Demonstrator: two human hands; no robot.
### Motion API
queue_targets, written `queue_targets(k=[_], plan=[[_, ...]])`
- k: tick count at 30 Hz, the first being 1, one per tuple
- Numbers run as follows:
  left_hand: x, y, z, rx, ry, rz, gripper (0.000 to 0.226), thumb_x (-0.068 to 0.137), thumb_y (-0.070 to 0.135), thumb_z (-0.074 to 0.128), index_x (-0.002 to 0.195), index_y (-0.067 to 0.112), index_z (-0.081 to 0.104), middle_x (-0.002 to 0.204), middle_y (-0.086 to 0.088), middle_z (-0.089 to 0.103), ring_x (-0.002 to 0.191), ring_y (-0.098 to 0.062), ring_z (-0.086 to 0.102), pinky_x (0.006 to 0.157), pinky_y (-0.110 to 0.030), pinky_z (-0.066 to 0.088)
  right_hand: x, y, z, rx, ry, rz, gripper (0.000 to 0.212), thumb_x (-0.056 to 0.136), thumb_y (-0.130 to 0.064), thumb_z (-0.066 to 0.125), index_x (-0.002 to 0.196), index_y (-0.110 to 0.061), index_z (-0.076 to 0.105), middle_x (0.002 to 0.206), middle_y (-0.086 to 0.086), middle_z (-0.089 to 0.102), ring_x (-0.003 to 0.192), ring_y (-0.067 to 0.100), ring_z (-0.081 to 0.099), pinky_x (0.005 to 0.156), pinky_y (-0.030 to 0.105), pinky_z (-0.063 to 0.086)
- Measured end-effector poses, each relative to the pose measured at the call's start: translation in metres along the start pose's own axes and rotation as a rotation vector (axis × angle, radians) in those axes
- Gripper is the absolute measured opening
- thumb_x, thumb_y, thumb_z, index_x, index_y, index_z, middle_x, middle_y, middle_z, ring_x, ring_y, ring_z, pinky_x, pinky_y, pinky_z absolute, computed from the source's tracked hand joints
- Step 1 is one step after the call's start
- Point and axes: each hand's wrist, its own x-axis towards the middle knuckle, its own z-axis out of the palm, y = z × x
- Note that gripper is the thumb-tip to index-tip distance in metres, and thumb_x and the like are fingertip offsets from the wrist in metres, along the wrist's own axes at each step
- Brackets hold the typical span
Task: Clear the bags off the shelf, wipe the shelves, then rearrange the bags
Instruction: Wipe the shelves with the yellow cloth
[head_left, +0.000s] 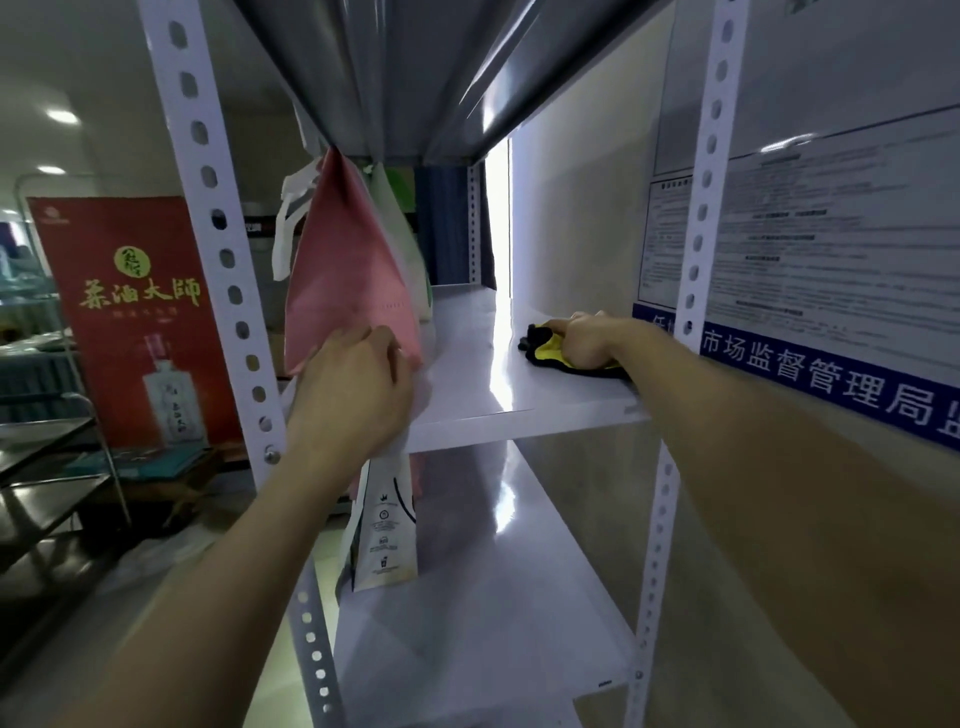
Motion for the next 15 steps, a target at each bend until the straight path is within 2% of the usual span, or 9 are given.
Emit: queue_targets(k=[4, 6, 8, 12, 15], plan=[[-0.002, 0.002, 0.0, 0.046, 0.046, -0.002, 0.024, 0.104, 0.026, 0.052, 0.097, 0.008, 0.067, 0.095, -0.008, 0.065, 0.085, -0.027, 0.055, 0.071, -0.039, 0.043, 0.037, -0.019, -0.003, 0.002, 0.017, -0.031, 0.06, 0.11, -0.044, 0.038, 0.167, -0.036, 0.02, 0.168, 0.013, 0.031, 0.151, 0.042, 0.029, 0.114, 0.047, 0.031], [-0.003, 0.002, 0.001, 0.064, 0.074, 0.001, 0.023, 0.104, 0.025, 0.054, 0.095, 0.008, 0.066, 0.091, -0.006, 0.061, 0.081, -0.022, 0.05, 0.068, -0.037, 0.037, 0.049, -0.028, -0.003, 0.005, 0.024, -0.056, 0.059, 0.11, -0.041, 0.039, 0.166, -0.033, 0.024, 0.167, 0.013, 0.034, 0.149, 0.039, 0.036, 0.103, 0.039, 0.034], [-0.003, 0.003, 0.001, 0.065, 0.089, -0.003, 0.02, 0.103, 0.023, 0.055, 0.095, 0.008, 0.065, 0.09, -0.004, 0.057, 0.081, -0.02, 0.046, 0.07, -0.035, 0.034, 0.056, -0.033, -0.003, -0.002, 0.04, -0.078, 0.059, 0.109, -0.039, 0.039, 0.166, -0.03, 0.027, 0.165, 0.014, 0.037, 0.146, 0.039, 0.04, 0.097, 0.037, 0.034], [-0.004, 0.005, 0.001, 0.062, 0.11, -0.019, 0.02, 0.103, 0.026, 0.053, 0.096, 0.011, 0.062, 0.09, 0.002, 0.051, 0.081, -0.019, 0.045, 0.071, -0.035, 0.033, 0.048, -0.029, -0.001, -0.001, 0.022, -0.072, 0.06, 0.109, -0.039, 0.035, 0.167, -0.031, 0.023, 0.169, 0.013, 0.031, 0.149, 0.039, 0.037, 0.109, 0.042, 0.033], [-0.005, 0.006, -0.001, 0.054, 0.126, -0.03, 0.023, 0.103, 0.027, 0.051, 0.099, 0.009, 0.064, 0.092, -0.003, 0.06, 0.082, -0.018, 0.046, 0.07, -0.035, 0.034, 0.023, -0.031, -0.002, -0.007, 0.011, -0.077, 0.061, 0.109, -0.04, 0.034, 0.168, -0.033, 0.019, 0.172, 0.013, 0.023, 0.153, 0.041, 0.03, 0.116, 0.046, 0.029]])
